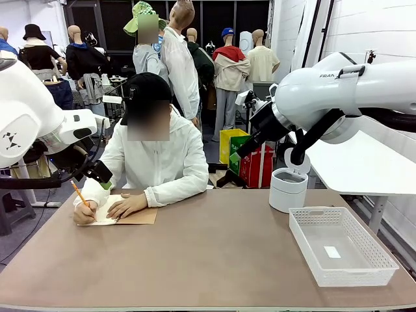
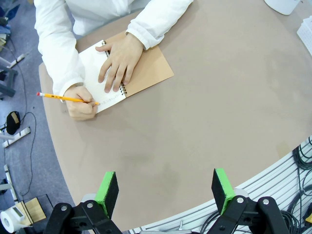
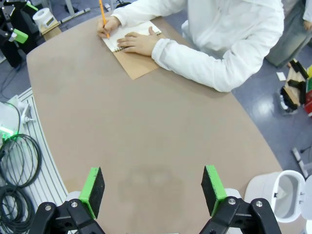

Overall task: Sort the paper based on its condition.
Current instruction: If a person hands you a paper, place it in the Organizing basket , and if it's crumpled, put it in the Trash can.

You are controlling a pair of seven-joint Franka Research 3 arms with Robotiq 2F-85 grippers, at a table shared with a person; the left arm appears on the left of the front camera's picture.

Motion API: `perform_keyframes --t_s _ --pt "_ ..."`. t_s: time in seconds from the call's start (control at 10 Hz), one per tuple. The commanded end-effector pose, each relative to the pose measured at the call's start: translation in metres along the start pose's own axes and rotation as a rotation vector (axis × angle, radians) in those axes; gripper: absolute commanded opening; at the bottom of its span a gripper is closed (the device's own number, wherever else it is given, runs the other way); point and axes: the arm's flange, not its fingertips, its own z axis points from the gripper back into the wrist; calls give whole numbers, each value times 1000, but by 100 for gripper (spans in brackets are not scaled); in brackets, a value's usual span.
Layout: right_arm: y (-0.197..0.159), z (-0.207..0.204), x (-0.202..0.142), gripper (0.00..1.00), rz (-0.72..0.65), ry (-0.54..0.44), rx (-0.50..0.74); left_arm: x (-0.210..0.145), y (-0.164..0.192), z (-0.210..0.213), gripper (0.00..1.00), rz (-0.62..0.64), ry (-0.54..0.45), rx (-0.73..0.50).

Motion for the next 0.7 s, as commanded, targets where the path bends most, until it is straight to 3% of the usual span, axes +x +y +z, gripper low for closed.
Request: perform_keyframes --t_s 0.0,0.6 --pt "0 1 0 100 -2 -2 0 0 0 0 100 0 -1 -2" --pt "0 1 0 100 -2 -2 0 0 0 0 100 0 -1 -2"
